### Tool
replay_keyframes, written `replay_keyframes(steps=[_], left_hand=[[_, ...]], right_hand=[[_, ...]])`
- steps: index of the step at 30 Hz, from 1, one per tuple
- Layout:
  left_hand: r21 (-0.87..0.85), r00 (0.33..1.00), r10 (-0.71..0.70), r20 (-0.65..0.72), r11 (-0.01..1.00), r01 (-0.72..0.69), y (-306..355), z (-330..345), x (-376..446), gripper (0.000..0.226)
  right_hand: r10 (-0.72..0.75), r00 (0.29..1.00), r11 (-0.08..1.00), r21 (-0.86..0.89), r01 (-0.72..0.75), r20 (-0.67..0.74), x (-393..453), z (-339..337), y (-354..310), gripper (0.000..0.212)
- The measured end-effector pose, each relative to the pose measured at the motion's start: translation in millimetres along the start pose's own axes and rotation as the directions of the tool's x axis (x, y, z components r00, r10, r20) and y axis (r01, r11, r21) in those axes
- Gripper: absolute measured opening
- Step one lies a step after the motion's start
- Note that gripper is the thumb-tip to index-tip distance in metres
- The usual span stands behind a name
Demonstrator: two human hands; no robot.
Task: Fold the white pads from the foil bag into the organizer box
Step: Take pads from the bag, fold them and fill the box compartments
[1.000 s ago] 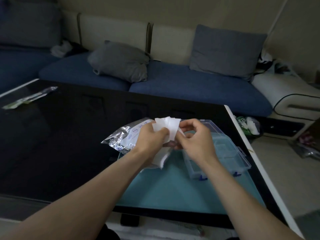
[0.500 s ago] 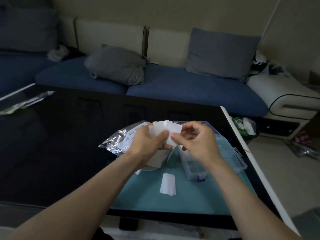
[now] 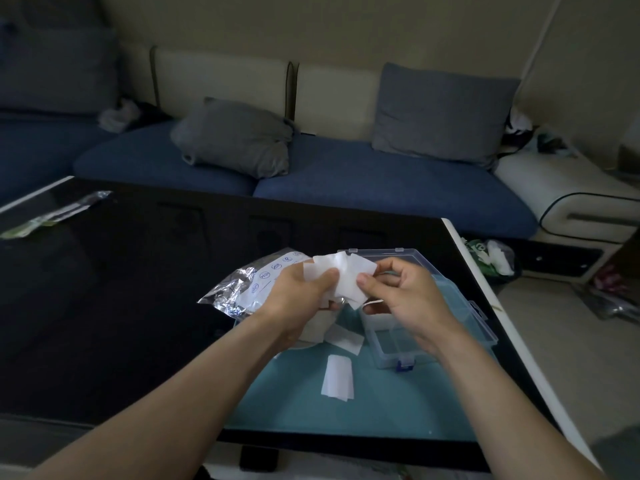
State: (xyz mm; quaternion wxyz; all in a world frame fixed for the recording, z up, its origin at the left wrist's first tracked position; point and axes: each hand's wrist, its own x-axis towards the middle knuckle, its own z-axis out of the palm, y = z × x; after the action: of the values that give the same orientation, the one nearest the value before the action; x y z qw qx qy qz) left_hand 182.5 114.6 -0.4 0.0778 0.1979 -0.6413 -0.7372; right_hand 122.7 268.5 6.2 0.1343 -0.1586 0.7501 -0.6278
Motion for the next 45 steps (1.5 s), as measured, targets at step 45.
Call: replay_keyframes(steps=[45], left_hand=[[-0.122,0.988,-0.025,0.152,0.992,0.044,5.6,-5.7,-5.5,0.006]], right_hand=[[0.080,0.993,0.973,0.225,-0.058,-0.088,0.6,-4.9,-7.7,0.007]])
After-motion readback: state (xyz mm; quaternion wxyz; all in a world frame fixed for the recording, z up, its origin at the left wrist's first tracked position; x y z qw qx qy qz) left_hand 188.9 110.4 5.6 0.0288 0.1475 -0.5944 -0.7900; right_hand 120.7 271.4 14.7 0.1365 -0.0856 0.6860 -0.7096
